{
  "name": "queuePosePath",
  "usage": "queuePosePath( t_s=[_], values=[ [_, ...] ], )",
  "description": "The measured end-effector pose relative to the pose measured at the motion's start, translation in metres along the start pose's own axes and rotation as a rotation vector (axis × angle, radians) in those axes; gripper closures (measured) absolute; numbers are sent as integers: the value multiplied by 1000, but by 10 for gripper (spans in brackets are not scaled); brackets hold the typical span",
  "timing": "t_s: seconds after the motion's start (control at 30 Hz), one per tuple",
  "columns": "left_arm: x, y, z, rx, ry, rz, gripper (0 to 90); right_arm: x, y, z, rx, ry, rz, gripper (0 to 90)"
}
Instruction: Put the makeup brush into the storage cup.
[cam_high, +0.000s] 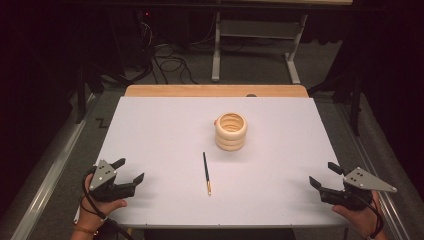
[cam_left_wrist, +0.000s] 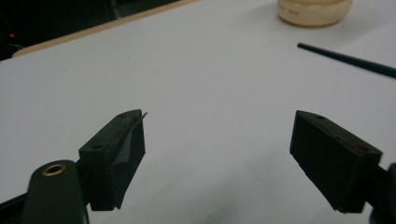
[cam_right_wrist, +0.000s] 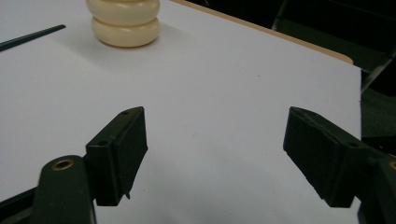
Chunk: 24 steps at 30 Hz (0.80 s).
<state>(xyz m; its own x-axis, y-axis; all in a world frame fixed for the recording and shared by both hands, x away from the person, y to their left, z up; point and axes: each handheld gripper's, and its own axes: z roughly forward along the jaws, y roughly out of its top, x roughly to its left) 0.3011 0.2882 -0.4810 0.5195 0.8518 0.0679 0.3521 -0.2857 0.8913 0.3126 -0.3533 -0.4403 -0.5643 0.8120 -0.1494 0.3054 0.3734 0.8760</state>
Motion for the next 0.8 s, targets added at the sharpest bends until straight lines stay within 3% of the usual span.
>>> queuePosePath(
  t_s=[0.1, 0.23, 0.57, 0.67, 0.8],
  values=[
    [-5, -1, 4, 37, -10, 32, 201, 2, 0, 1, 7, 20, -9, 253],
    [-5, -1, 3, 42, -43, 17, 249, 5, 2, 2, 15, 48, -19, 265],
    [-18, 6, 9, 67, -108, 43, 283, 6, 1, 5, 30, 42, -19, 265],
    [-23, 10, 13, 113, -117, 41, 296, 5, 1, 5, 28, 37, -8, 265],
    [-25, 16, 17, 122, -142, 27, 313, 5, 0, 6, 30, 38, -11, 264]
  ],
)
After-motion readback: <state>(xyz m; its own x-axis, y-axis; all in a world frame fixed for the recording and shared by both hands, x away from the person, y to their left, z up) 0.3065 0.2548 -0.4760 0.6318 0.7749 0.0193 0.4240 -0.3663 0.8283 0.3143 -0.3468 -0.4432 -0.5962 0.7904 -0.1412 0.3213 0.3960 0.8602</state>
